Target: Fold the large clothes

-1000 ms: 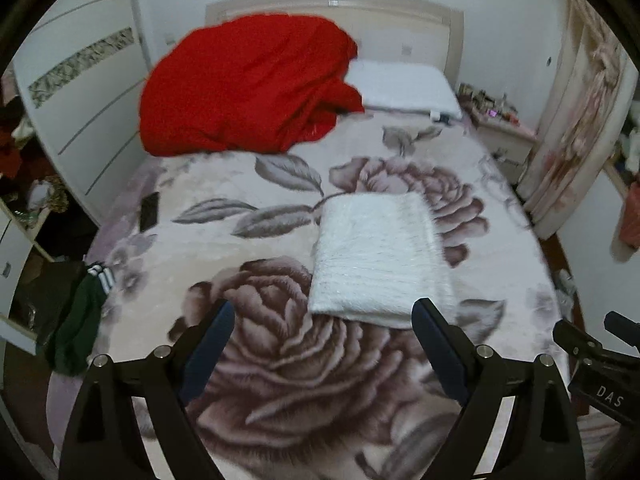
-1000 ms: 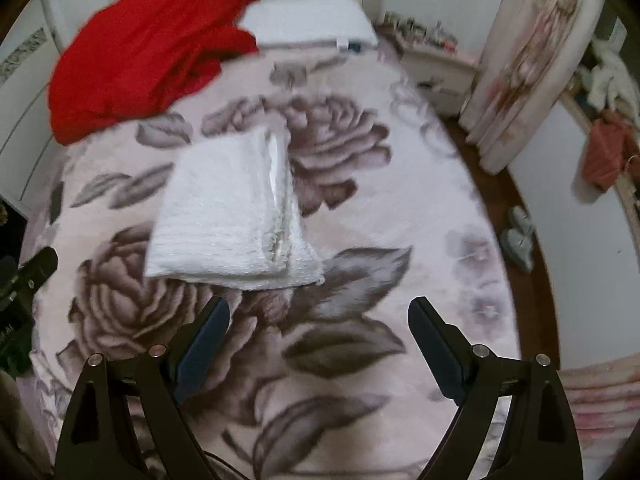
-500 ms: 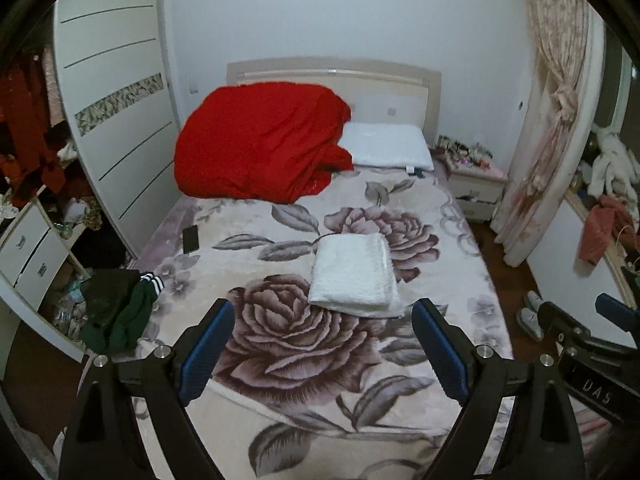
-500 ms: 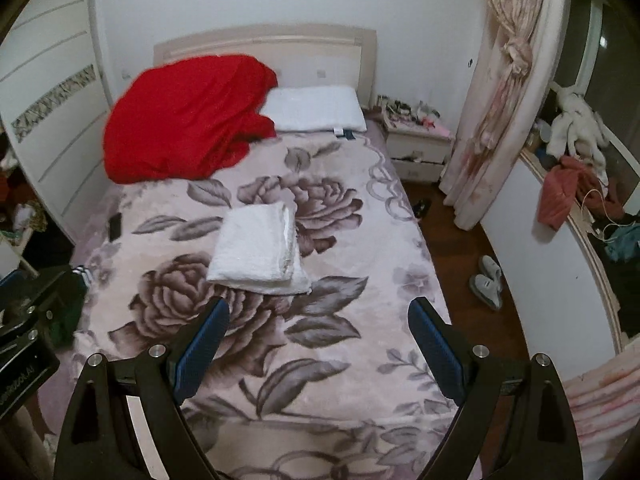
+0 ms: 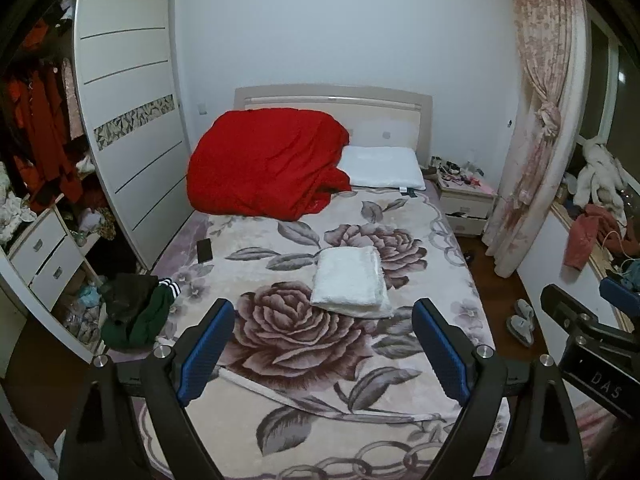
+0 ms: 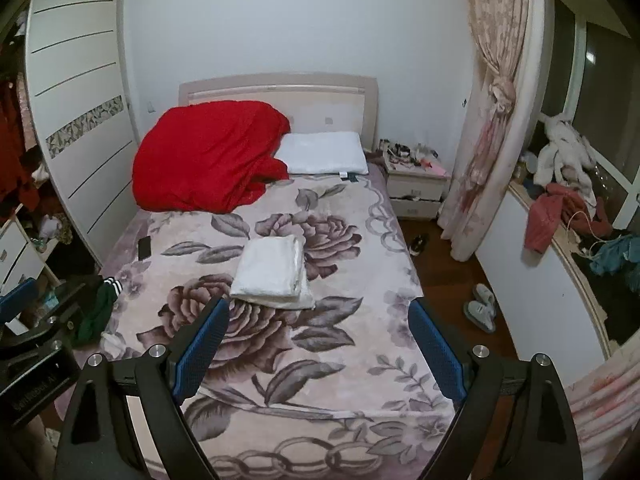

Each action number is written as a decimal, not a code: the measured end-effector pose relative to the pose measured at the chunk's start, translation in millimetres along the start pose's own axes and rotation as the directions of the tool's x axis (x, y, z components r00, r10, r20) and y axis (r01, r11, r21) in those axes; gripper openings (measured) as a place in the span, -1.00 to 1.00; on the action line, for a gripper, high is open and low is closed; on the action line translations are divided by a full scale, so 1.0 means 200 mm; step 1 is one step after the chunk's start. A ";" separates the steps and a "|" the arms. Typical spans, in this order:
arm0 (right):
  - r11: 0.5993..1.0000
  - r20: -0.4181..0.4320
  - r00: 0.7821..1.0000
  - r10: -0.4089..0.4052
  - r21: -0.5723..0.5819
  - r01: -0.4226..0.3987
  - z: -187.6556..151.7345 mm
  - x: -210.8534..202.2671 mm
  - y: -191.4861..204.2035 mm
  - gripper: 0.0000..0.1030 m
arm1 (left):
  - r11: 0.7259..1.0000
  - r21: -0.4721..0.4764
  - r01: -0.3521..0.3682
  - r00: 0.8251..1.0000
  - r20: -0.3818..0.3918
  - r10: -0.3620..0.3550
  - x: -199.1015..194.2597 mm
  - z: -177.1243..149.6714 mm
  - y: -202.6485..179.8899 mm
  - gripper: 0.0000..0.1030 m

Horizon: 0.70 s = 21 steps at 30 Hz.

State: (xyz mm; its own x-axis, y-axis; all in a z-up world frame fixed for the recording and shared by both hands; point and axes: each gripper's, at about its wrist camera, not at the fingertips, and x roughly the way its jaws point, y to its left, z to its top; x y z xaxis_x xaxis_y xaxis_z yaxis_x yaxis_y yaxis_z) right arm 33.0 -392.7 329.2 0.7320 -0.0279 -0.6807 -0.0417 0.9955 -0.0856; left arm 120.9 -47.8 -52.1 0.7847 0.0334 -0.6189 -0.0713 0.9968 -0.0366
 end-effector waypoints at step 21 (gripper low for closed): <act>1.000 0.028 1.000 0.012 -0.007 -0.012 0.01 -0.10 -0.03 0.81 | 1.000 0.002 -0.024 1.000 0.015 0.023 -0.10 -0.05 -0.03 0.76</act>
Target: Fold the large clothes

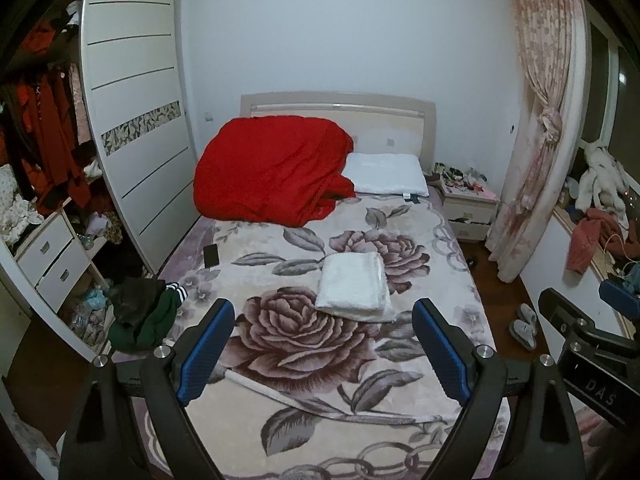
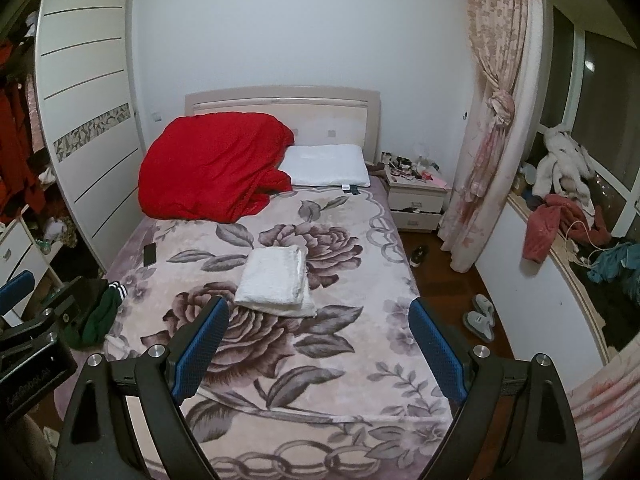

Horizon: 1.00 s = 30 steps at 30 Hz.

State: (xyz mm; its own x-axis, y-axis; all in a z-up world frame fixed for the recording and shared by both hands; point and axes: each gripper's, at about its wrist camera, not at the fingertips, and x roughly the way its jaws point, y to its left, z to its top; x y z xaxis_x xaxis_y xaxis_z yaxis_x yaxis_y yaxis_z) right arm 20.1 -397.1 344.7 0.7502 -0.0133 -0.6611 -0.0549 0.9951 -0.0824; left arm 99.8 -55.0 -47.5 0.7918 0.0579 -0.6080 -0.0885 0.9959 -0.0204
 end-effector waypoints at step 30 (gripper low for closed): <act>0.999 -0.017 1.000 0.022 -0.024 -0.023 0.05 -0.02 0.01 0.81 | 1.000 -0.007 -0.014 1.000 -0.024 0.014 -0.08 0.05 0.03 0.76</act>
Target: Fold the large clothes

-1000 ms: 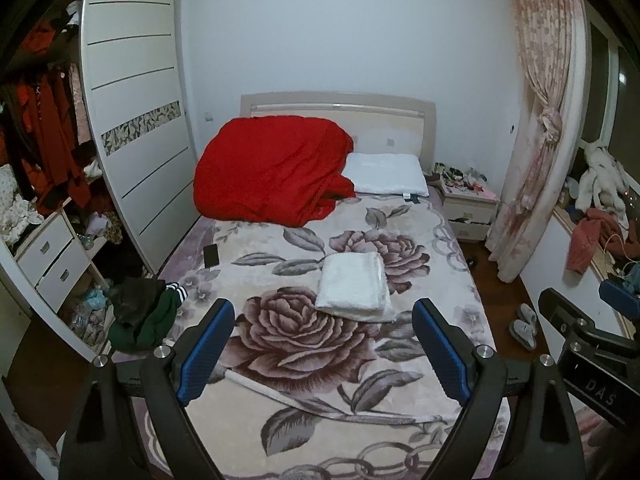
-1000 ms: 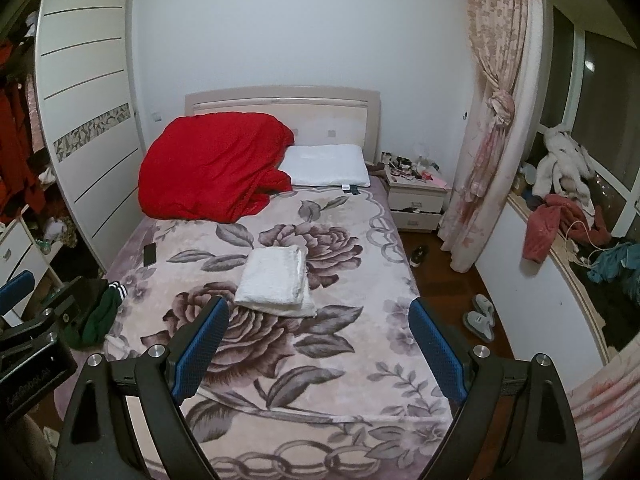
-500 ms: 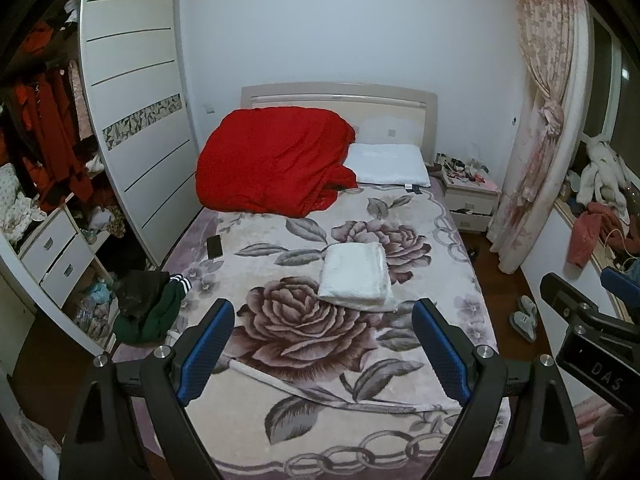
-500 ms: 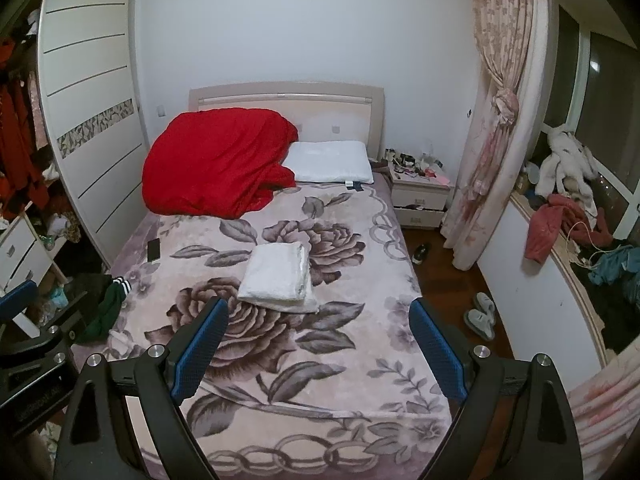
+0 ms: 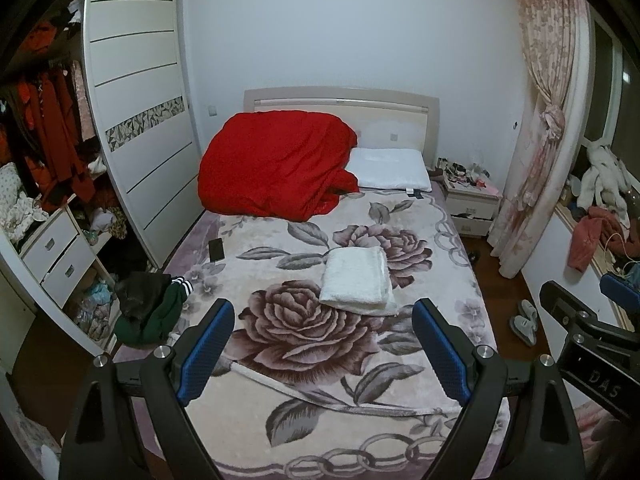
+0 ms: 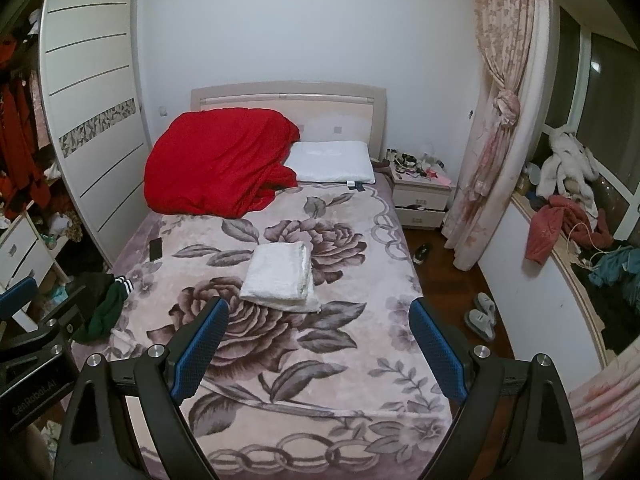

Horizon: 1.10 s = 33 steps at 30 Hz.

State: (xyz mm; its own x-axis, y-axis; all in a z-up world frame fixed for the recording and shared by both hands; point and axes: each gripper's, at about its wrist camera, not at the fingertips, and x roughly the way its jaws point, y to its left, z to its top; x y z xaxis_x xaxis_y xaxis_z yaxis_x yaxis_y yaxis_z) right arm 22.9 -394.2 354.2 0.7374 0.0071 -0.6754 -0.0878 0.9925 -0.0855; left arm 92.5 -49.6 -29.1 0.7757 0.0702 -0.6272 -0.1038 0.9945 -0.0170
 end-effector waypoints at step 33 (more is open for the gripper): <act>1.000 -0.001 1.000 0.014 0.026 -0.014 -0.04 -0.08 0.07 0.81 | 1.000 0.002 0.012 1.000 0.013 -0.012 -0.02 0.02 -0.02 0.76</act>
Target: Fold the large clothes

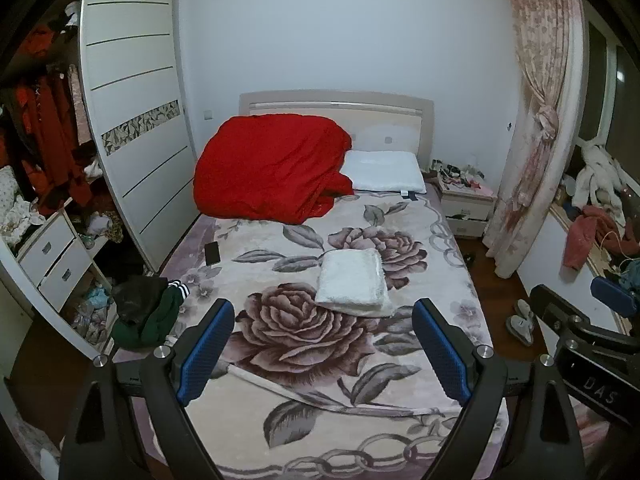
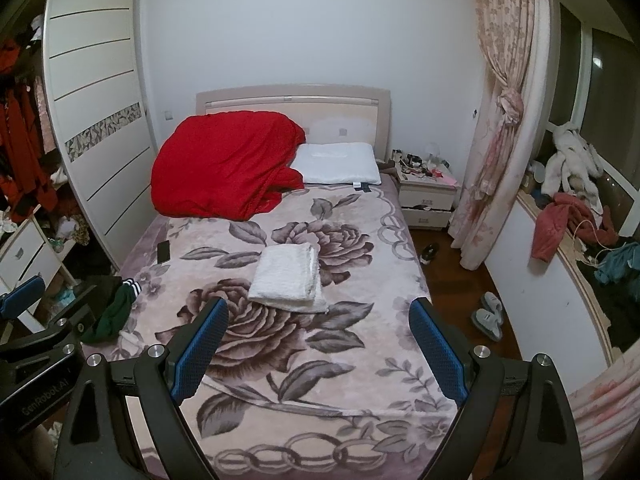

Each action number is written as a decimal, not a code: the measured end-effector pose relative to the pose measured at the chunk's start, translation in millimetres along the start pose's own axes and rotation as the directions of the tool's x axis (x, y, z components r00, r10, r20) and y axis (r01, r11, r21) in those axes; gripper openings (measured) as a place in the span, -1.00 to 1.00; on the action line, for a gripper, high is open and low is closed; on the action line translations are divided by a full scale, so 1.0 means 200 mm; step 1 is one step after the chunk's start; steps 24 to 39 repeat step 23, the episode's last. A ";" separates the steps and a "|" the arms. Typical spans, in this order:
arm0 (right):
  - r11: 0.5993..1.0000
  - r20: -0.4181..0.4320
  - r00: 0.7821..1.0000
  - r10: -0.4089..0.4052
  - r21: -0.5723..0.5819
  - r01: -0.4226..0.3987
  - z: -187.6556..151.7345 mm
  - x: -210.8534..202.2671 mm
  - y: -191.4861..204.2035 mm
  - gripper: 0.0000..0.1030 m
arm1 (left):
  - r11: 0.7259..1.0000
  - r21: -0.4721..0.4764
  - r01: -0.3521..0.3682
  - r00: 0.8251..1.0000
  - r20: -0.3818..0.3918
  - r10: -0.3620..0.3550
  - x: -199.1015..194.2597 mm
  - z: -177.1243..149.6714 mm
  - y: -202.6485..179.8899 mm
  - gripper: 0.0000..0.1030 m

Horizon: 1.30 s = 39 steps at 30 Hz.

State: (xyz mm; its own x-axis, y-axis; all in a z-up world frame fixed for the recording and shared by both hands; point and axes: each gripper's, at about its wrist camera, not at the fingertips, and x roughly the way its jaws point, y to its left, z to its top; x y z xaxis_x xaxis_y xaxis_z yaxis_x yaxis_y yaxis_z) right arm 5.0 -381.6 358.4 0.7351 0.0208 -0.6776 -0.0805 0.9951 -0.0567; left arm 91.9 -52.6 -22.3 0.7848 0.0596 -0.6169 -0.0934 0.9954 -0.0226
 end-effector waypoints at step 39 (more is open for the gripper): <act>0.999 0.009 1.000 -0.023 0.030 0.023 -0.12 -0.06 -0.02 0.88 | 1.000 -0.006 -0.029 1.000 0.007 0.029 0.01 -0.01 0.02 0.93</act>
